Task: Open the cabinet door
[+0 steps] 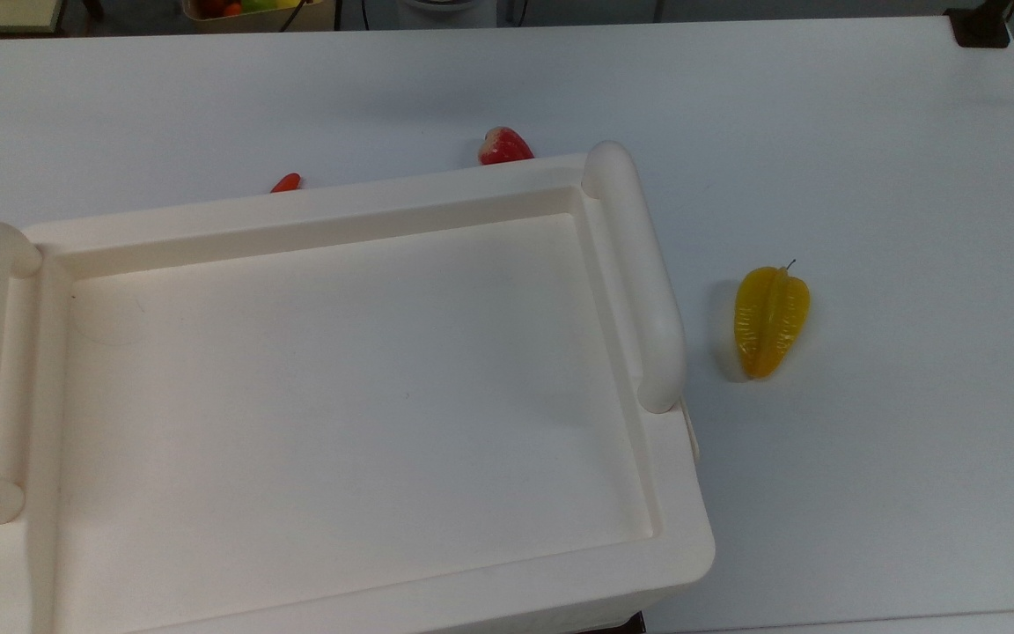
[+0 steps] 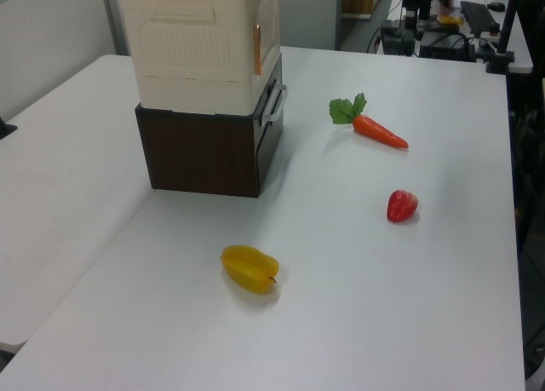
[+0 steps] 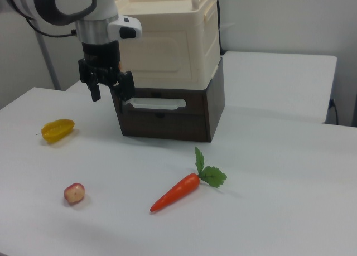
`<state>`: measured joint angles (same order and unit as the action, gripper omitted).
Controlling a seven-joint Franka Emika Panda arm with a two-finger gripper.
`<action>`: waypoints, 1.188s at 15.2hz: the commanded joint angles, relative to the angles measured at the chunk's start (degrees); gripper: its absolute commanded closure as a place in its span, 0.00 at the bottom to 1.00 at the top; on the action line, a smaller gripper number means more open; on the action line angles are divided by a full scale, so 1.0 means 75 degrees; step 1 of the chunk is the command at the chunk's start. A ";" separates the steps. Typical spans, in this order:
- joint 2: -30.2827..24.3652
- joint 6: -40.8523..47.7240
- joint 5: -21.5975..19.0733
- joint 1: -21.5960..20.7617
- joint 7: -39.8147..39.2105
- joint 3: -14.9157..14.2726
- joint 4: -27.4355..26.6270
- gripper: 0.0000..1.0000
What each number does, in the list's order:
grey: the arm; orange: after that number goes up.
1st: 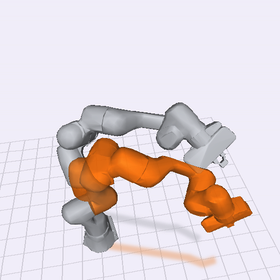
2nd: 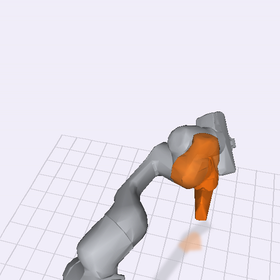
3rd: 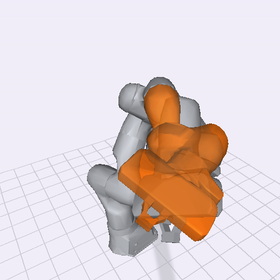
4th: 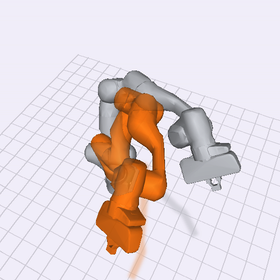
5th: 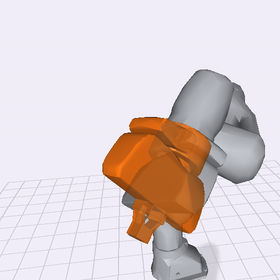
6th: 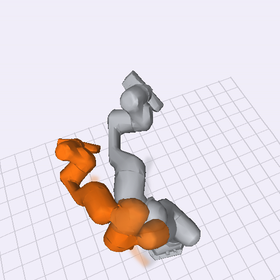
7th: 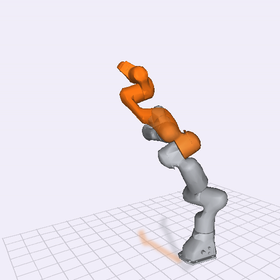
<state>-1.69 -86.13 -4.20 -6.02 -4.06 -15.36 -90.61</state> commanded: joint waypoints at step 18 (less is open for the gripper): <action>0.0178 -0.0339 -0.0963 -0.0042 -0.0760 -0.0003 -0.0001 0.00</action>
<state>-0.94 -85.71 -9.47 -6.24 -7.86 -15.10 -90.62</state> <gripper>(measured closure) 0.000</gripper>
